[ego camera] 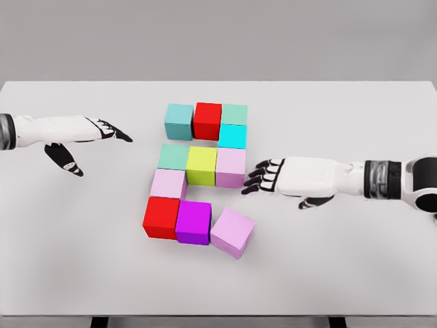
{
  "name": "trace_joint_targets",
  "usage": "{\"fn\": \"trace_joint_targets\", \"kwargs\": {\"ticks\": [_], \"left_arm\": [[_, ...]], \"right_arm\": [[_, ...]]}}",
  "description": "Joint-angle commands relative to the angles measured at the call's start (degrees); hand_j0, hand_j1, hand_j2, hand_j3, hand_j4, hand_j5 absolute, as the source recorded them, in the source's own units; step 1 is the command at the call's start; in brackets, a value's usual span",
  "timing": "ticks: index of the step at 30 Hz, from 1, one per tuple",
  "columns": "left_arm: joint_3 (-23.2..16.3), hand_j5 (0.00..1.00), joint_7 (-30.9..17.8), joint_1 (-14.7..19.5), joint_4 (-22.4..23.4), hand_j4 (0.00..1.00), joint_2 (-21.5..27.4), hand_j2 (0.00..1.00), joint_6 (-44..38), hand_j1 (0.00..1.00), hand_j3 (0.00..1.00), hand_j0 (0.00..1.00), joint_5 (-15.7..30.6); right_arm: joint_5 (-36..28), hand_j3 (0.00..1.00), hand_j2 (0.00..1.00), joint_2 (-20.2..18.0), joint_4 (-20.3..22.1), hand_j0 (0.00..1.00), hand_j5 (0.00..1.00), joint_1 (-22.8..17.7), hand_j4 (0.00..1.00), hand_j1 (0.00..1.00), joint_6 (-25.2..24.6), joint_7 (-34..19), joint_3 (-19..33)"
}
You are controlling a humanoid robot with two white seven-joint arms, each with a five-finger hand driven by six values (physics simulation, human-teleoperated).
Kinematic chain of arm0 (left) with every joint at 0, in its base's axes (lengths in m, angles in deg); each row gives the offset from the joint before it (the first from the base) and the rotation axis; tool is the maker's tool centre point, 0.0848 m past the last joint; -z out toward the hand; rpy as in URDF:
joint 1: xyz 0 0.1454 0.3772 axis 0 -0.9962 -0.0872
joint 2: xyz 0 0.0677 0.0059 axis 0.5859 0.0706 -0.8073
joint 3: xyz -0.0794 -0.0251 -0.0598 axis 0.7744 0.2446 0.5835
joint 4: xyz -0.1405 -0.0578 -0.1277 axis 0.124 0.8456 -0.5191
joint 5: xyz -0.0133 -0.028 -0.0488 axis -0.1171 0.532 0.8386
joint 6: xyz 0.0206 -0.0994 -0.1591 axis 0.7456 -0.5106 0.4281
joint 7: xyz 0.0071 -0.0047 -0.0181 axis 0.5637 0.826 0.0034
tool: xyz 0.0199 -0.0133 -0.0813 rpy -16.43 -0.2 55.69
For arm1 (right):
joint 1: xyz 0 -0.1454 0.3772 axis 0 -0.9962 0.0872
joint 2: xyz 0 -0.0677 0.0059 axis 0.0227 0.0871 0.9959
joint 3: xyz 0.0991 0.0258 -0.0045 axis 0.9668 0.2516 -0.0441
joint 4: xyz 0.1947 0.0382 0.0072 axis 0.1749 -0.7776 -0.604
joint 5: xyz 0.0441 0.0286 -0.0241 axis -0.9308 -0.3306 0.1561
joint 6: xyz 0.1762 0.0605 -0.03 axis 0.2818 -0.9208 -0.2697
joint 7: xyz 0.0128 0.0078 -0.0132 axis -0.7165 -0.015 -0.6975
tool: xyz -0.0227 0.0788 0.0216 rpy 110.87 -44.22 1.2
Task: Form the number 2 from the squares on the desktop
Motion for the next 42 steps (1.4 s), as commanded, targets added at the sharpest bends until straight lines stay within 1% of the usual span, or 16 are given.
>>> {"fn": "trace_joint_targets", "kwargs": {"ticks": [1,3,4,5,6,7,8,9,10,12,14,16,20,22,26,42], "left_arm": [[0.1,1.0,0.0,0.0,0.1,1.0,-0.1,1.0,-0.1,1.0,1.0,1.0,0.3],[0.1,1.0,0.0,0.0,0.1,1.0,-0.2,1.0,-0.1,1.0,1.0,1.0,0.2],[0.1,1.0,0.0,0.0,0.2,1.0,-0.3,1.0,-0.1,1.0,1.0,1.0,0.2],[0.1,1.0,0.0,0.2,0.7,1.0,-0.4,1.0,-0.1,1.0,1.0,1.0,0.2],[0.1,1.0,0.0,0.4,1.8,1.0,-0.9,1.0,-0.1,1.0,1.0,1.0,0.1],[0.1,1.0,0.0,0.6,5.0,1.0,-3.3,1.0,-0.1,1.0,1.0,1.0,0.0],[0.1,1.0,-0.2,1.2,10.0,1.0,-7.5,1.0,-0.1,1.0,1.0,1.0,-0.1],[0.1,1.0,-0.2,2.3,13.0,1.0,-9.9,1.0,-0.1,1.0,1.0,1.0,-0.7],[0.4,1.0,-0.1,3.4,17.8,1.0,-13.6,1.0,-0.1,1.0,1.0,1.0,-2.4],[2.2,1.0,0.0,4.7,23.2,1.0,-18.0,1.0,-0.1,1.0,1.0,1.0,-5.3],[3.5,1.0,0.4,4.5,23.7,1.0,-18.2,1.0,-0.1,1.0,1.0,1.0,-7.3],[3.5,1.0,0.5,4.3,23.7,1.0,-18.5,1.0,-0.1,1.0,1.0,1.0,-7.6],[3.9,1.0,0.5,4.5,23.7,1.0,-18.0,1.0,-0.1,1.0,1.0,1.0,-7.9],[3.9,1.0,0.4,4.8,23.7,1.0,-18.2,1.0,-0.1,1.0,1.0,1.0,-9.2],[3.8,1.0,0.5,4.8,23.7,1.0,-18.4,1.0,-0.1,1.0,1.0,1.0,-9.8],[3.9,1.0,0.5,5.3,23.6,1.0,-18.4,1.0,-0.1,1.0,1.0,1.0,-9.7]], "right_arm": [[-1.9,1.0,1.0,-0.9,0.0,1.0,1.0,0.0,1.0,1.0,-0.2,0.0,3.8],[-2.4,1.0,1.0,-3.0,0.4,1.0,1.0,-0.4,1.0,1.0,-0.2,0.0,4.0],[-3.7,1.0,1.0,-5.2,0.5,1.0,1.0,-1.1,1.0,1.0,-0.2,0.0,4.0],[-4.5,1.0,1.0,-7.4,1.4,1.0,1.0,-2.6,1.0,1.0,-0.2,0.0,4.9],[-4.5,1.0,1.0,-8.2,2.7,1.0,1.0,-5.0,1.0,1.0,-0.2,0.0,5.8],[-4.5,1.0,1.0,-8.5,2.7,1.0,1.0,-6.3,1.0,1.0,-0.2,0.0,5.8],[-4.6,1.0,1.0,-9.9,2.8,1.0,1.0,-6.6,1.0,1.0,-0.2,0.0,5.8],[-4.6,1.0,1.0,-10.2,2.8,1.0,1.0,-6.9,1.0,1.0,-0.2,0.0,5.6],[-4.6,1.0,1.0,-10.2,2.8,1.0,1.0,-6.9,1.0,1.0,-0.2,0.0,4.6],[-4.6,1.0,1.0,-10.0,2.8,1.0,1.0,-6.8,1.0,1.0,-0.2,0.0,1.5],[-4.5,1.0,1.0,-9.6,2.8,1.0,1.0,-6.7,1.0,1.0,-0.2,0.0,-1.5],[-4.5,1.0,1.0,-9.0,2.8,1.0,1.0,-6.5,1.0,1.0,-0.2,0.0,-3.8],[-4.5,1.0,1.0,-8.6,2.8,1.0,1.0,-6.3,1.0,1.0,-0.2,0.0,-5.4],[-4.5,1.0,1.0,-8.5,2.8,1.0,1.0,-6.2,1.0,1.0,-0.2,0.0,-5.5],[-4.5,1.0,1.0,-8.0,2.8,1.0,1.0,-5.7,1.0,1.0,-0.2,0.0,-5.5],[-4.7,1.0,1.0,-6.0,2.5,1.0,1.0,-3.8,1.0,1.0,-0.2,0.0,-5.6]]}}
